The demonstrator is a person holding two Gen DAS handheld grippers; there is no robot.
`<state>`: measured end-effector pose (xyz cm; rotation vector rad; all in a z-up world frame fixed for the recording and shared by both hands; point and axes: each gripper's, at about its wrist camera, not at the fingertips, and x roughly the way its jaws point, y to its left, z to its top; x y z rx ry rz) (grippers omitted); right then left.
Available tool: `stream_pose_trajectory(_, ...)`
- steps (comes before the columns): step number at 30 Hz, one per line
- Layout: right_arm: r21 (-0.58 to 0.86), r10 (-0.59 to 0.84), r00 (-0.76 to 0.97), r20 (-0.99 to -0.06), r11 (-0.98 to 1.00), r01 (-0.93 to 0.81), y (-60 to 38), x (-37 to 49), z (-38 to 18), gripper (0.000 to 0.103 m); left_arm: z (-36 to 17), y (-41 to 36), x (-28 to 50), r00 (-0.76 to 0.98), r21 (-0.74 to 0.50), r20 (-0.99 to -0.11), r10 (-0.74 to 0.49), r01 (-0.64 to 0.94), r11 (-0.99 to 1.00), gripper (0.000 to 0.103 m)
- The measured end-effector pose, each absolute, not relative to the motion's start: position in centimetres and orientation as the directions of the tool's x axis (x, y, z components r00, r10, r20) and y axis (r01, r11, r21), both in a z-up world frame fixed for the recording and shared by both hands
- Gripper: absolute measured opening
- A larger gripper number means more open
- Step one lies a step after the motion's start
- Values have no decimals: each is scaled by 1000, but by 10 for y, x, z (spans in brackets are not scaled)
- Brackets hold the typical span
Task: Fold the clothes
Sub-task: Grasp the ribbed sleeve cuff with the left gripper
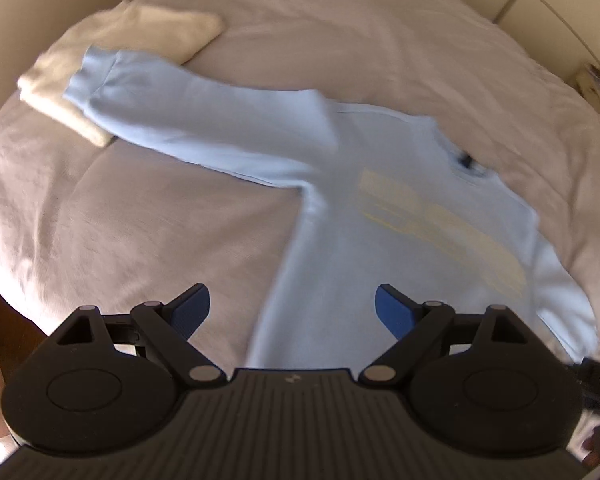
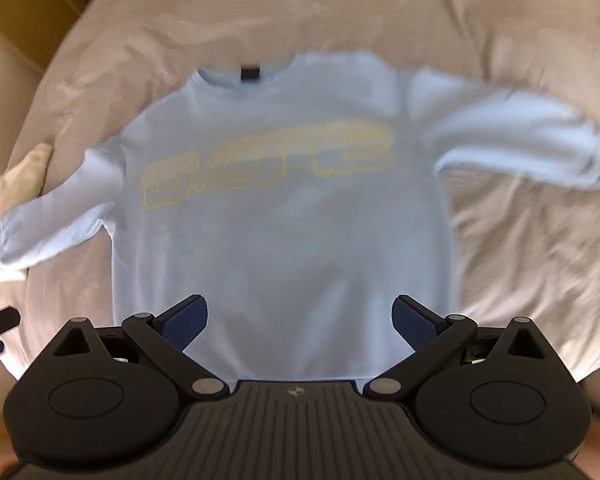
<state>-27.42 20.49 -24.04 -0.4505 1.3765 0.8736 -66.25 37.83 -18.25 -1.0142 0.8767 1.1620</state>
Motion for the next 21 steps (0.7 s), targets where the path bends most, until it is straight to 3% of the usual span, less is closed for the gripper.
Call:
stream_pose_trajectory(5, 236, 165, -172, -971, 753, -614, 256, -283, -315, 103, -231, 438, -701, 153, -159, -943, 295, -987, 6, 87)
stream_pose_trajectory(9, 233, 138, -204, -969, 778, -584, 296, -297, -355, 103, -257, 480, -741, 118, -154, -934, 337, -985, -83, 74)
stream_pose_trajectory(12, 237, 144, -198, -969, 759, -606, 320, -308, -371, 103, -260, 508, -781, 56, -143, -901, 430, -975, -172, 53)
stream_pose_trajectory(18, 205, 119, -175, -977, 731, -650, 334, -314, -391, 103, -263, 538, -841, -16, -192, -841, 541, -926, -326, 53)
stream_pose_trajectory(21, 189, 103, -169, -980, 740, -646, 329, -311, -397, 103, -272, 545, -856, -9, -243, -828, 560, -895, -375, 39)
